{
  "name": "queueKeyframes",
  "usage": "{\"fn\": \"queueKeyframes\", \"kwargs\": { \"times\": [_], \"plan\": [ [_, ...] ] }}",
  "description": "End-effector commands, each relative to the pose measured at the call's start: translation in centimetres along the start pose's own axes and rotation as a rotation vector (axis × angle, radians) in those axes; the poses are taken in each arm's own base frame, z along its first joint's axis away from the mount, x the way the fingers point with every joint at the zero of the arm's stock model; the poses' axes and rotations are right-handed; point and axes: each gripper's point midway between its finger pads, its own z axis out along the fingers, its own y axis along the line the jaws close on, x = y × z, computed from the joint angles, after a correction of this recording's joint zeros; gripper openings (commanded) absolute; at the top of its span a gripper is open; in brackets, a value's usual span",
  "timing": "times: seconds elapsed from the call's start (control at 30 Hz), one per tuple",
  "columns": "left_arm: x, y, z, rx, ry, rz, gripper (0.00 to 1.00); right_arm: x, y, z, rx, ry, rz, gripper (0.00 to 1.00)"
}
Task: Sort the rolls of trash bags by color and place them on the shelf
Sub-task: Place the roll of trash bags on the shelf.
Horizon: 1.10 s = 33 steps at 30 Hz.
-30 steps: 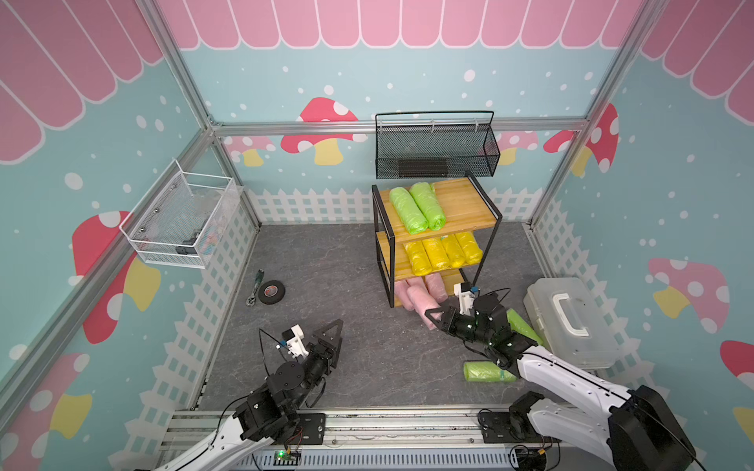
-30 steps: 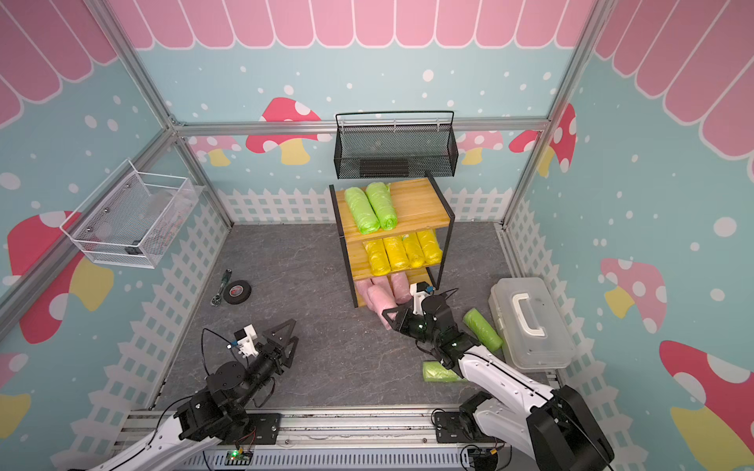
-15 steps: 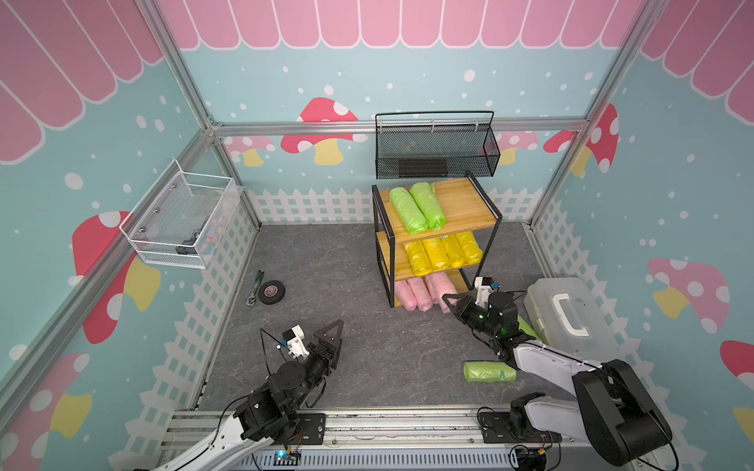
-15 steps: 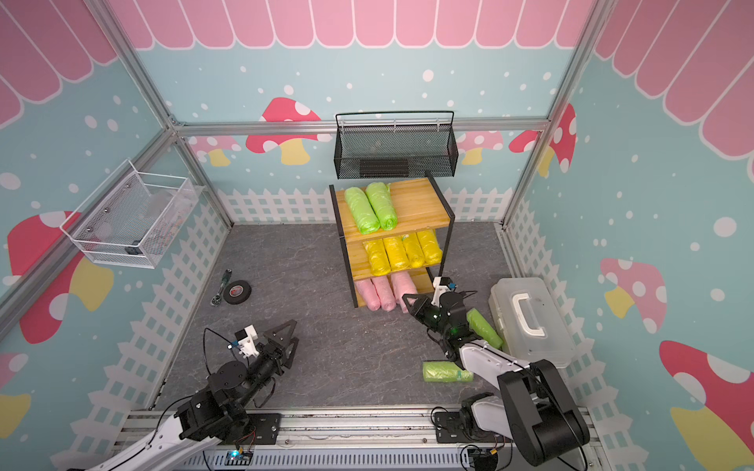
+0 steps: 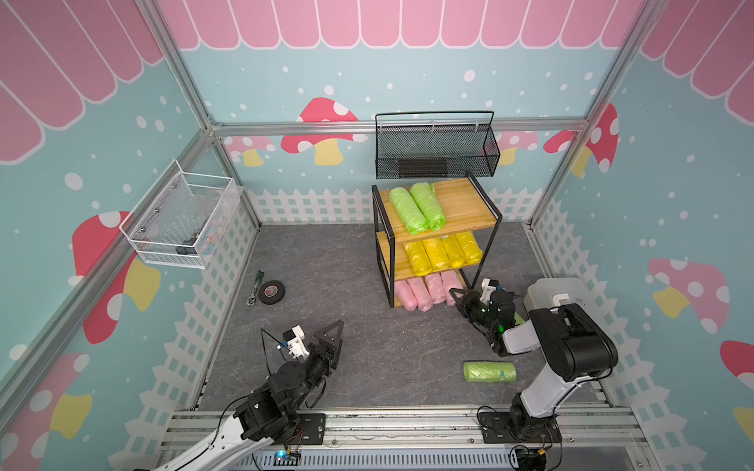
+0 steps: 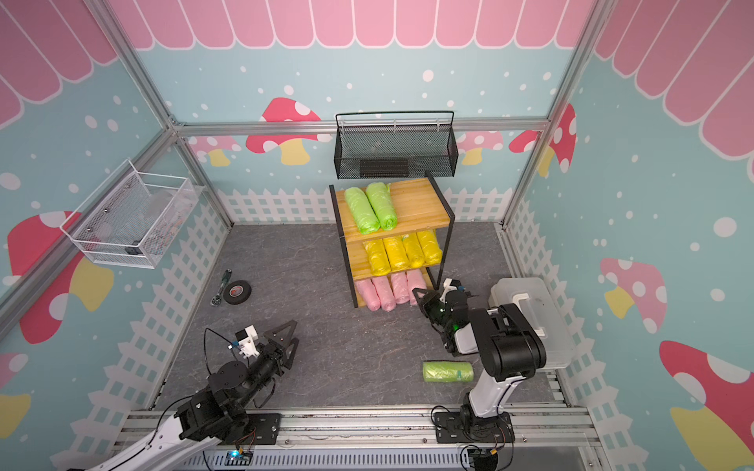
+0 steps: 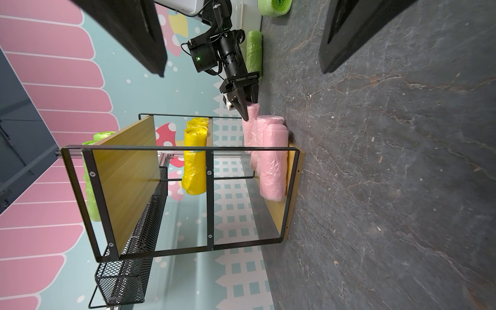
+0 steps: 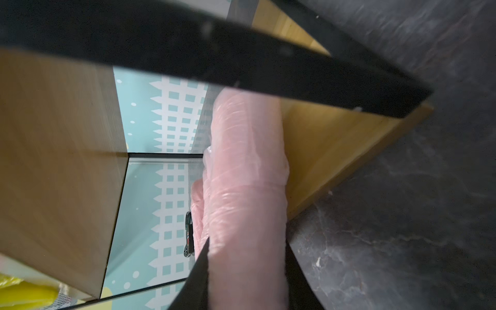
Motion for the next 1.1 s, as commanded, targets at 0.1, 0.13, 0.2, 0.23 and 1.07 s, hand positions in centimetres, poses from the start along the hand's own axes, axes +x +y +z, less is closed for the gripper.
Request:
{"fn": "queueKeyframes", "kwargs": {
  "times": [0.1,0.13,0.2,0.23,1.07],
  "plan": [
    [0.0,0.6,0.0,-0.016,0.002,-0.01,0.91,-1.3,3.0,1.3,-0.115,-0.01,-0.024,0.08],
    [0.0,0.7,0.0,-0.019,-0.002,-0.014,0.91,-1.3,2.9,1.5,-0.113,-0.003,-0.016,0.12],
    [0.0,0.9,0.1,-0.021,-0.002,-0.017,0.91,-1.4,2.4,1.9,-0.1,0.004,0.005,0.18],
    [0.0,0.8,0.1,-0.018,-0.002,-0.019,0.91,-1.4,2.1,2.1,-0.092,0.011,0.019,0.19],
    [0.1,0.9,0.2,-0.014,-0.004,-0.021,0.91,2.0,-3.7,0.1,0.177,0.193,0.252,0.73]
  ]
}}
